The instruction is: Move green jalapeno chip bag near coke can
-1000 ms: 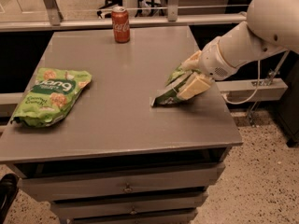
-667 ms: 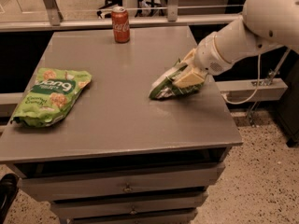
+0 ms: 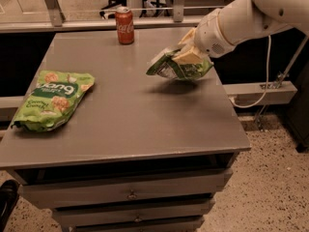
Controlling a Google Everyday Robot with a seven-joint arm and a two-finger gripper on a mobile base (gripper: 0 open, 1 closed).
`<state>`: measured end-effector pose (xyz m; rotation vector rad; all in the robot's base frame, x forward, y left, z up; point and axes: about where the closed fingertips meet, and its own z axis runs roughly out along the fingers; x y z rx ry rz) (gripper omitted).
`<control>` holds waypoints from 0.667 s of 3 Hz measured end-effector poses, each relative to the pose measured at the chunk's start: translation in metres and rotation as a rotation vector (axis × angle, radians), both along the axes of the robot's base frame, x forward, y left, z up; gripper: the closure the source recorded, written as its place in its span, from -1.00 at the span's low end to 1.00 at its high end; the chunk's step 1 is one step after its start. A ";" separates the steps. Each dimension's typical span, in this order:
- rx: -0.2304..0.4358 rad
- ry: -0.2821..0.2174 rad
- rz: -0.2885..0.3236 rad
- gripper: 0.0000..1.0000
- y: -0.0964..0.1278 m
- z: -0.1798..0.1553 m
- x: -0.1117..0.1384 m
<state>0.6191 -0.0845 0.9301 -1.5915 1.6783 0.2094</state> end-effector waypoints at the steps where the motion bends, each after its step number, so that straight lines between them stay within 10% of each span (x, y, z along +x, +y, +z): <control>1: 0.004 -0.006 0.005 1.00 0.002 -0.002 0.003; 2: 0.033 -0.049 0.042 1.00 0.018 -0.014 0.022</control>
Offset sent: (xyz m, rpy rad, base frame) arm 0.0464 0.0331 -0.0265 0.0693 -0.1061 0.0800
